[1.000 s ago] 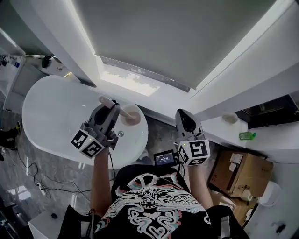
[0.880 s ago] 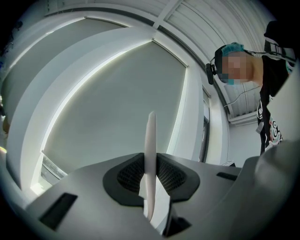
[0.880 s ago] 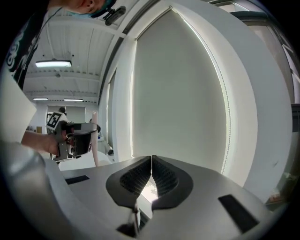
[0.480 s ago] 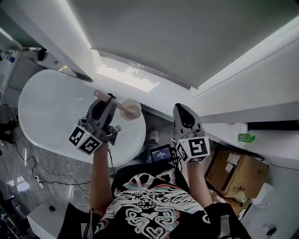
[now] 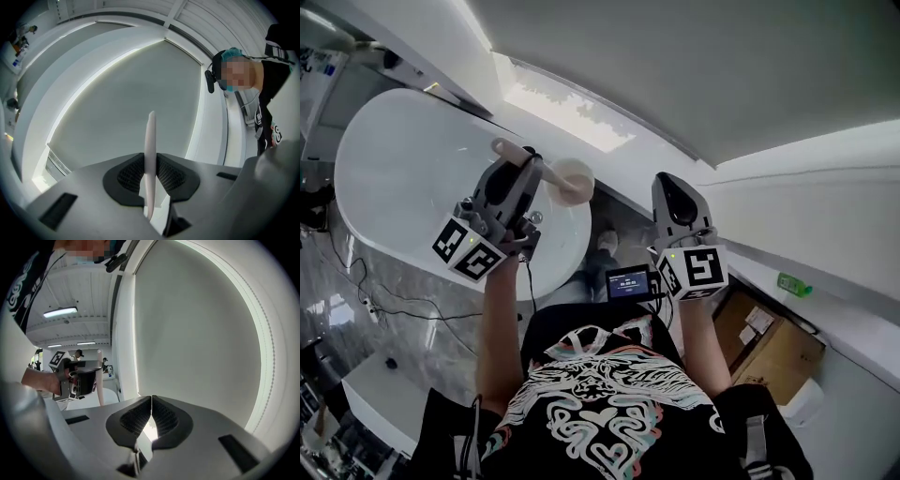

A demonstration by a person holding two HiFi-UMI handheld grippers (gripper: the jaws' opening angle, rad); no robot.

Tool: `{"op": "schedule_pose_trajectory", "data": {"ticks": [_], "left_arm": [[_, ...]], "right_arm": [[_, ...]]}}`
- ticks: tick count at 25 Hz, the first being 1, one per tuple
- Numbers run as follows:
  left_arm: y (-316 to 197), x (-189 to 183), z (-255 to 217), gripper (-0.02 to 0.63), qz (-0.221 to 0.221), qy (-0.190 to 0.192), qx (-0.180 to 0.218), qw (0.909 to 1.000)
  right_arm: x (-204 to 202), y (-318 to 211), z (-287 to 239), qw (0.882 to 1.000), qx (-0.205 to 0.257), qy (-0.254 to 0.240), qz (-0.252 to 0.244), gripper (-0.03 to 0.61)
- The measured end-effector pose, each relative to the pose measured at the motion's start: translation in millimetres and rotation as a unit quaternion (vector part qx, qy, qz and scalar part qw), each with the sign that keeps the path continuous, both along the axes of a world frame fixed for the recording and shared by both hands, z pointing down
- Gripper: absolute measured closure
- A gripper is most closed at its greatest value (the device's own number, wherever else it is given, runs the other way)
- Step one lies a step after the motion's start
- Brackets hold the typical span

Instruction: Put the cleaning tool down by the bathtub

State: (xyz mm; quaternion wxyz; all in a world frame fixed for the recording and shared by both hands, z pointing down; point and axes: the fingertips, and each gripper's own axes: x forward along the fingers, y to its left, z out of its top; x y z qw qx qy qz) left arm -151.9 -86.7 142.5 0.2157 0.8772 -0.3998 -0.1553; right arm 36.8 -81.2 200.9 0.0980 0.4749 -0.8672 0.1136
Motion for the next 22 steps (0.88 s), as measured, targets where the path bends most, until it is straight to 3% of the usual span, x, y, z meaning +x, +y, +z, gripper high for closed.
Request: {"op": "schedule_pose_trajectory", "data": {"ticks": [7,17,22], "left_arm": [[-2,-6,22,0.529,0.004,-0.003,-0.013,0.9999],[-8,-21,62,0.529,-0.023,0.041,-0.036,0.9982],[-15,-27,78,0.529,-0.037,0.090,-0.052,0.9939]], "right_arm": [[-17,2,24,0.999,-0.017,0.023,-0.023,0.551],[1,5,72,0.999,-0.041,0.033,-0.005,0.551],[0,-1,85,0.998,-0.044,0.041,-0.008,0.551]]}}
